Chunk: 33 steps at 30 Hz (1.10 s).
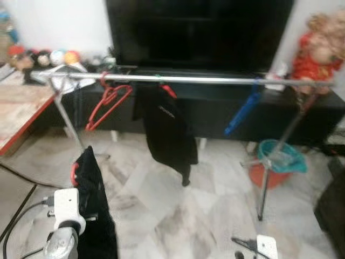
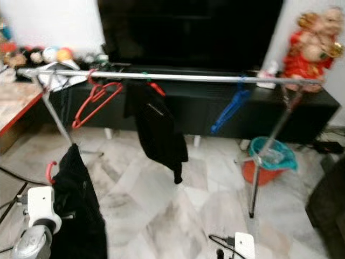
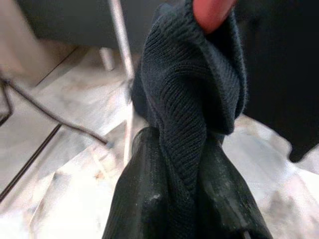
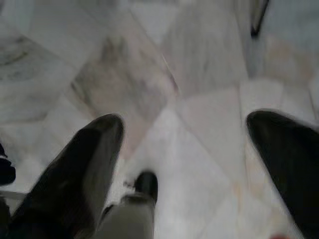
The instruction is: Hang hanger
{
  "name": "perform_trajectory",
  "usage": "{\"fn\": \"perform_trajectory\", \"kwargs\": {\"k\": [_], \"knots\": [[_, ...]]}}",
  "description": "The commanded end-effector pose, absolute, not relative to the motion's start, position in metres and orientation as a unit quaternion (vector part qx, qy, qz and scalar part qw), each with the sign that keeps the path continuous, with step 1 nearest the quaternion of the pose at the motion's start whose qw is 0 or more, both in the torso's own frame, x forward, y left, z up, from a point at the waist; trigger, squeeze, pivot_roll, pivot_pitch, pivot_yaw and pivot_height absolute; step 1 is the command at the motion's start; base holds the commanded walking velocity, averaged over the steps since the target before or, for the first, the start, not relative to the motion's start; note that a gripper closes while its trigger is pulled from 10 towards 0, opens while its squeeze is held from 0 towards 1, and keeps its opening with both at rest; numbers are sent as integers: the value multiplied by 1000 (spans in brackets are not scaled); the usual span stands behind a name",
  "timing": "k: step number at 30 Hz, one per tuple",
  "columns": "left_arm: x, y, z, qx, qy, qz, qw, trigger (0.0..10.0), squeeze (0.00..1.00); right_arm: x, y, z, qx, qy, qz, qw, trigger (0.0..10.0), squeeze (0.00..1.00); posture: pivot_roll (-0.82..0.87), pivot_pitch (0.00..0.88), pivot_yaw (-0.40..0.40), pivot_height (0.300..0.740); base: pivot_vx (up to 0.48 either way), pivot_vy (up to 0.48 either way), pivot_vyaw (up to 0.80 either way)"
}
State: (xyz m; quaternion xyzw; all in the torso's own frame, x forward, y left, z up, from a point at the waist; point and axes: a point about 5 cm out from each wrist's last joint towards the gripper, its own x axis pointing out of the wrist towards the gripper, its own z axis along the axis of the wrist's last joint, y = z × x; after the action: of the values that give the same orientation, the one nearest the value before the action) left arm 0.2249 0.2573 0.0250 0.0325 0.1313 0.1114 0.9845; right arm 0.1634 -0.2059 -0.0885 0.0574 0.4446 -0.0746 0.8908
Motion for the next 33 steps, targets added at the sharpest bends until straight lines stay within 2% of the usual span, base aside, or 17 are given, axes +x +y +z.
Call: {"fn": "perform_trajectory", "kwargs": {"k": [1,12,33], "knots": [[230,258,32,35,112,115,986,10000,0,159,-210,-90,61,447,-83,888,10000,0,77,26,-38,740,0,0,0],[229,256,34,45,109,97,988,10000,0,159,-210,-90,62,448,-85,888,10000,0,77,22,-38,740,0,0,0],[226,252,33,58,110,83,989,10000,0,156,-210,-91,54,452,-77,887,10000,0,89,0,-43,740,0,-376,0]]}}
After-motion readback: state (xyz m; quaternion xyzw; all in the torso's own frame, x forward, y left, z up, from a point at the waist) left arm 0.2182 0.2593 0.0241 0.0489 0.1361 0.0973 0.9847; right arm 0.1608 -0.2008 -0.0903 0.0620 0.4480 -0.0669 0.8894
